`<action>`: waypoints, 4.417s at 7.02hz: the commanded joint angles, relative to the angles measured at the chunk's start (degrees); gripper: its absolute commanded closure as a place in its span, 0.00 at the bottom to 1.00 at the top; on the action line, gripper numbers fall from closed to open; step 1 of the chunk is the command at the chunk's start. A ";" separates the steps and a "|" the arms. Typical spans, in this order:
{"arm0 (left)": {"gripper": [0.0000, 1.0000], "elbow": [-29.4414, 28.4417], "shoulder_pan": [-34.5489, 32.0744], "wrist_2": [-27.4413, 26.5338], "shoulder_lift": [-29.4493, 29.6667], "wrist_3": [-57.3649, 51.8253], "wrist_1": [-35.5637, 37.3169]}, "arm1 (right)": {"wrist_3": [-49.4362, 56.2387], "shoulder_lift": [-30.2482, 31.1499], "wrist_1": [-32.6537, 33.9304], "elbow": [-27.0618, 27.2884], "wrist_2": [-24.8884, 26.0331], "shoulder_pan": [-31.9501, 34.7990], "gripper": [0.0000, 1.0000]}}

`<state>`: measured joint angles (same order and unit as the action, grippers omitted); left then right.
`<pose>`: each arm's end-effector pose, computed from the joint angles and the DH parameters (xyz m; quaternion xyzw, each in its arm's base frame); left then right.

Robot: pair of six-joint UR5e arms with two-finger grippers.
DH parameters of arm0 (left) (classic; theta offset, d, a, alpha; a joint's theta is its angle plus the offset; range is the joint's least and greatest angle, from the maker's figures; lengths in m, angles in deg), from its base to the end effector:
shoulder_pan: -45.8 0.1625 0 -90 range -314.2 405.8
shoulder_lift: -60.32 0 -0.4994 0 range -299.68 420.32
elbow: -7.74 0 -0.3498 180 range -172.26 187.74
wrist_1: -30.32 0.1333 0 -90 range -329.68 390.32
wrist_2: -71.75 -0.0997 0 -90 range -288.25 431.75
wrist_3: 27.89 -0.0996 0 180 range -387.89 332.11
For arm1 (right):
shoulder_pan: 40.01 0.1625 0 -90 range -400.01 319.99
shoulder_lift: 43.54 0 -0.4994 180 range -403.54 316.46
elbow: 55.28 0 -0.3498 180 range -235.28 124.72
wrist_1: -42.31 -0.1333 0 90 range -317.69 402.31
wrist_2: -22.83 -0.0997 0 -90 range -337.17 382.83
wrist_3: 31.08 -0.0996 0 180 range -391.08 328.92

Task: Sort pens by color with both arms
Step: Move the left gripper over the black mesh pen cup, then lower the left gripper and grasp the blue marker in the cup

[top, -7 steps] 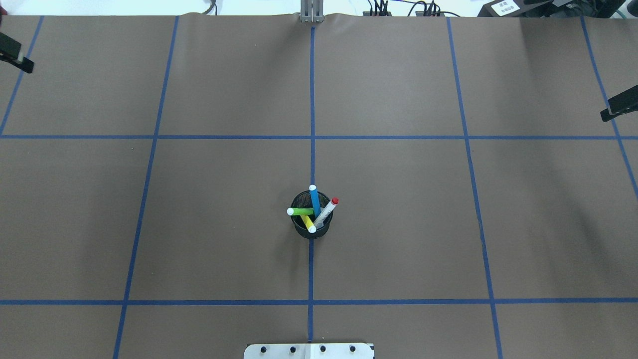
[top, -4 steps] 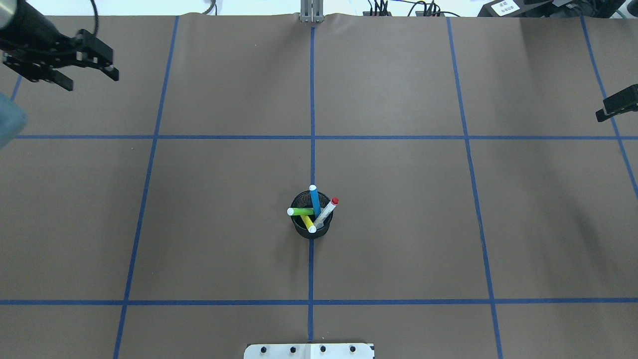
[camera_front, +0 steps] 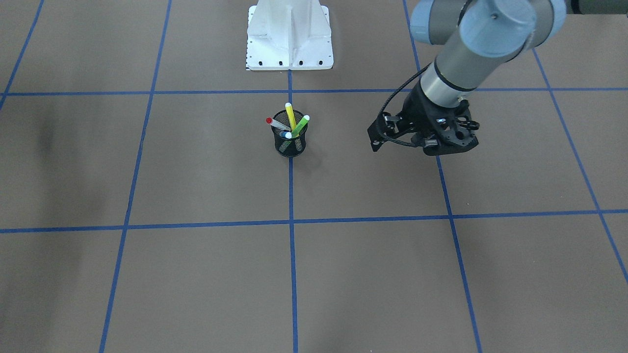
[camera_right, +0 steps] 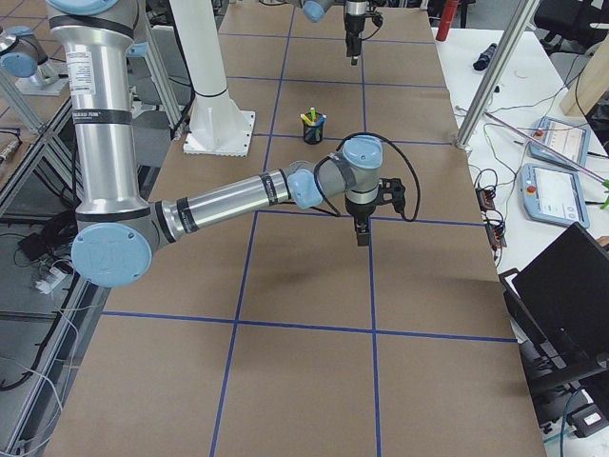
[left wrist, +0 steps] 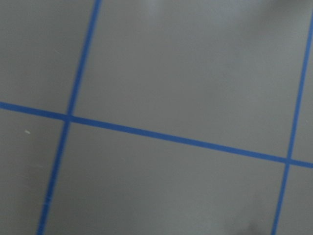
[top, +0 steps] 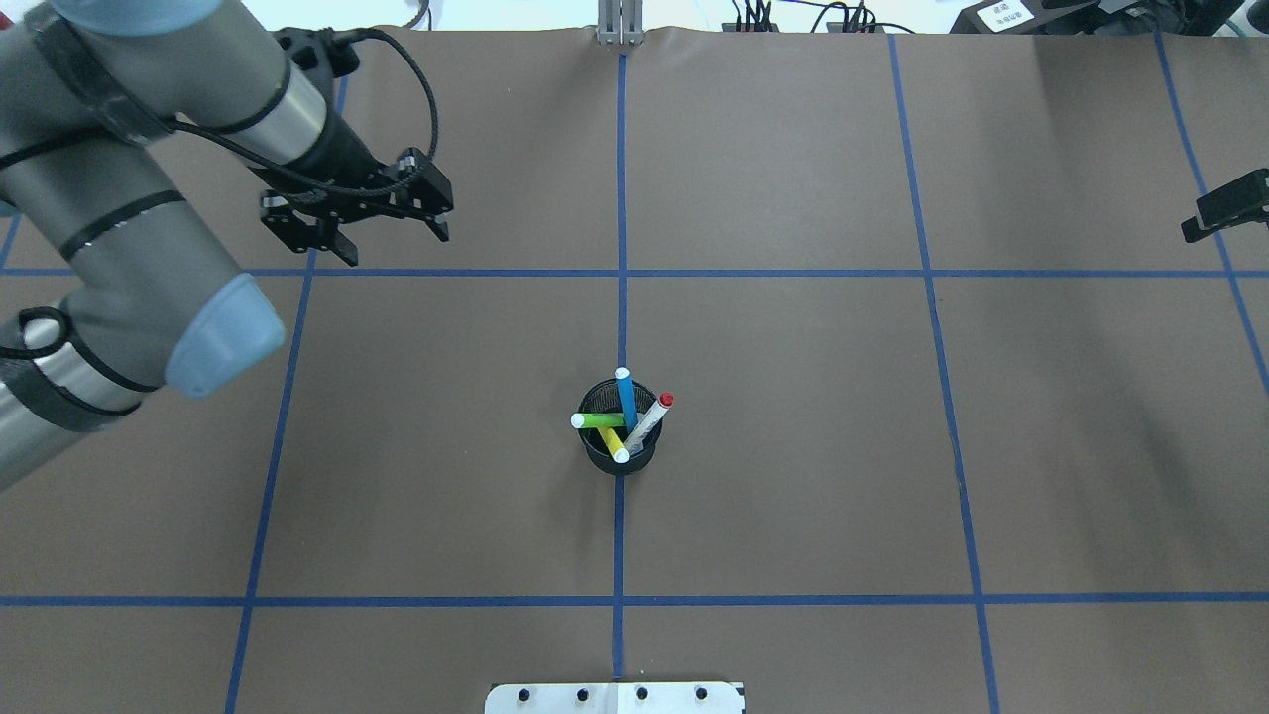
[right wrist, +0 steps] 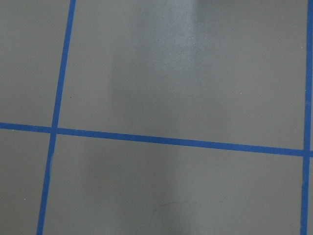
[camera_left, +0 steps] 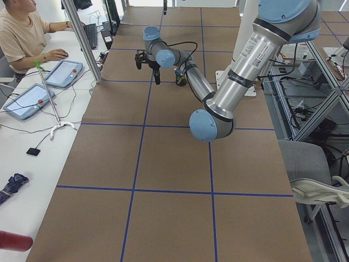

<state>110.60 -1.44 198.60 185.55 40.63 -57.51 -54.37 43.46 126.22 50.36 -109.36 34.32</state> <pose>0.3862 -0.5260 0.2939 -0.0314 0.4698 -0.0745 0.8791 -0.0654 -0.4791 0.5747 0.0711 -0.3981 -0.0163 0.9144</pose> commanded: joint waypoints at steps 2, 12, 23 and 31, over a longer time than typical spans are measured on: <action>0.01 -4.06 10.04 -4.24 5.54 0.56 -0.06 | 0.00 0.09 -0.05 0.01 0.00 -0.06 0.00; 0.59 -18.04 14.02 -3.36 17.59 0.74 -0.06 | 0.00 0.18 -0.05 -0.25 0.09 -0.06 0.00; 0.66 -18.05 14.46 -3.36 17.33 0.56 -0.50 | 0.00 0.27 -0.05 -0.43 0.09 -0.06 0.00; 1.00 -11.48 14.11 -3.72 16.28 0.74 1.25 | 0.00 0.45 -0.05 -0.34 0.09 -0.15 0.00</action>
<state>96.34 12.84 194.86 202.49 41.33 -57.11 -54.38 43.91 126.16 50.02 -109.27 34.23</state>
